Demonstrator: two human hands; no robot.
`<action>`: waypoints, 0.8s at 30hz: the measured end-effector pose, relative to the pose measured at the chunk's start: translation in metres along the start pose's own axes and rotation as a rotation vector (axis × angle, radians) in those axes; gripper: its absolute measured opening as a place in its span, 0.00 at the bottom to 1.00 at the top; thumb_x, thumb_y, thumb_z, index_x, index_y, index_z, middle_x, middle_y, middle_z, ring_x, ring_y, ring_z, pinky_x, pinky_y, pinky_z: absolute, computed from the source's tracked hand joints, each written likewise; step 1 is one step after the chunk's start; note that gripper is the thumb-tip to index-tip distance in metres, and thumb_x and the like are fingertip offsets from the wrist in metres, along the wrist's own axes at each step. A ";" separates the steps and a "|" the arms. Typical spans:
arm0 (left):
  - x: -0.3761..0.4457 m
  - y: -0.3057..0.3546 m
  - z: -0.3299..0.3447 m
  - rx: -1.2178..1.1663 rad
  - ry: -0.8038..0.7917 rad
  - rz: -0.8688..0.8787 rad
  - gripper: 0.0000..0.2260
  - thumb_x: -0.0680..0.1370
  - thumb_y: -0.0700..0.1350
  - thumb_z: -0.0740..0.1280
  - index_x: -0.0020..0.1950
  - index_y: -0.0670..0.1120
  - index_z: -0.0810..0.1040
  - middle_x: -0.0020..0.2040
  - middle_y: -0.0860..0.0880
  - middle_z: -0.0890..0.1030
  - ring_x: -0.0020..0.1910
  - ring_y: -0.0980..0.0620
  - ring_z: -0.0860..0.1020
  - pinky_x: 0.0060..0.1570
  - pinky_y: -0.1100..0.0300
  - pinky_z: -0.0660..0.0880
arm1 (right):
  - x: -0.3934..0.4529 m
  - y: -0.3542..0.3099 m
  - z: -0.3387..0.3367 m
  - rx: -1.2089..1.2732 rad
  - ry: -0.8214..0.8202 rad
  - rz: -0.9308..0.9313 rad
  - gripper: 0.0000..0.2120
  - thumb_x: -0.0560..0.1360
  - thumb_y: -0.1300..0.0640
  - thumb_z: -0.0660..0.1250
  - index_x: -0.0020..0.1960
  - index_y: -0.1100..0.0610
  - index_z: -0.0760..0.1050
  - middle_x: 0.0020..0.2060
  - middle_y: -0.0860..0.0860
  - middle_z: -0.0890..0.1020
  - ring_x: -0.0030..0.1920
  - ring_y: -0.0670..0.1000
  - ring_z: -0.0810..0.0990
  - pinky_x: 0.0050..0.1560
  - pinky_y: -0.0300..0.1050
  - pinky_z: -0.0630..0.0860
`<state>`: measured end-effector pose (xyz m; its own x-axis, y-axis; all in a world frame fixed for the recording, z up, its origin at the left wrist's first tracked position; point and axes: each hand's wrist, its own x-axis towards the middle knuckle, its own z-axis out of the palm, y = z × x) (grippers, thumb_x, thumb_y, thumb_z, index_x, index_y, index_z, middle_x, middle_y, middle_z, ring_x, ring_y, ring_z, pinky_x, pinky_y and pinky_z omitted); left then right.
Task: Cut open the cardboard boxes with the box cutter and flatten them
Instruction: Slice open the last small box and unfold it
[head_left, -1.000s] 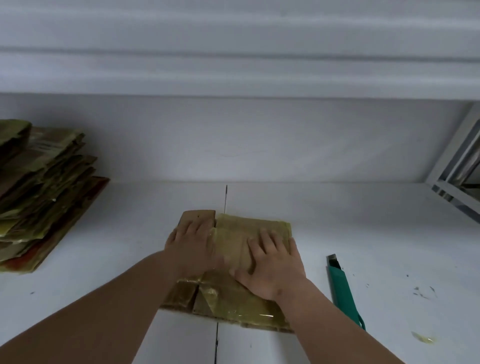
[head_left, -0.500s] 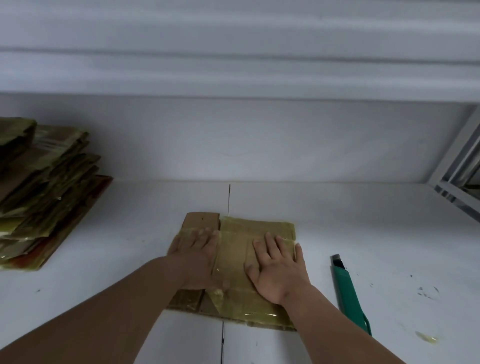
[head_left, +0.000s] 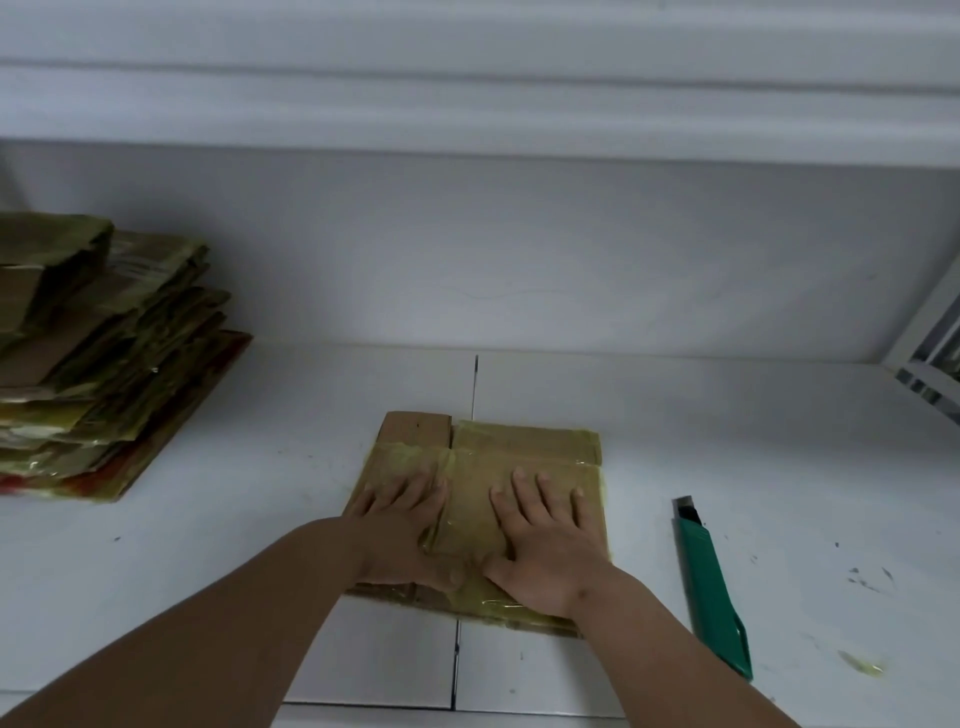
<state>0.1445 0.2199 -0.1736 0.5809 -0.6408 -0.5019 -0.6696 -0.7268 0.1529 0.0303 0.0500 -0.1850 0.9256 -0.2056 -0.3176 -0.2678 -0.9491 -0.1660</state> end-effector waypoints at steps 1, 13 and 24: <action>-0.002 0.002 0.000 0.014 -0.007 -0.009 0.61 0.56 0.84 0.50 0.77 0.54 0.31 0.77 0.51 0.29 0.76 0.49 0.31 0.74 0.47 0.34 | -0.001 0.001 0.002 -0.027 0.008 -0.008 0.36 0.79 0.34 0.48 0.79 0.44 0.35 0.77 0.45 0.31 0.76 0.50 0.28 0.75 0.59 0.30; -0.023 0.028 0.004 0.021 0.093 -0.124 0.38 0.77 0.66 0.57 0.80 0.57 0.41 0.80 0.54 0.36 0.78 0.48 0.36 0.76 0.44 0.40 | -0.028 0.016 -0.012 0.483 0.267 0.401 0.25 0.77 0.57 0.56 0.74 0.53 0.63 0.76 0.59 0.60 0.74 0.62 0.58 0.74 0.54 0.59; -0.060 0.042 0.010 0.052 0.163 -0.206 0.29 0.80 0.48 0.57 0.80 0.52 0.52 0.80 0.52 0.48 0.77 0.46 0.54 0.74 0.46 0.59 | -0.052 0.031 -0.024 1.196 0.264 0.457 0.22 0.76 0.61 0.66 0.67 0.64 0.67 0.47 0.55 0.78 0.42 0.53 0.77 0.40 0.45 0.73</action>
<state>0.0770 0.2303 -0.1460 0.7711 -0.5155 -0.3736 -0.5505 -0.8347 0.0154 -0.0198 0.0252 -0.1511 0.6759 -0.6212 -0.3967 -0.5137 -0.0111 -0.8579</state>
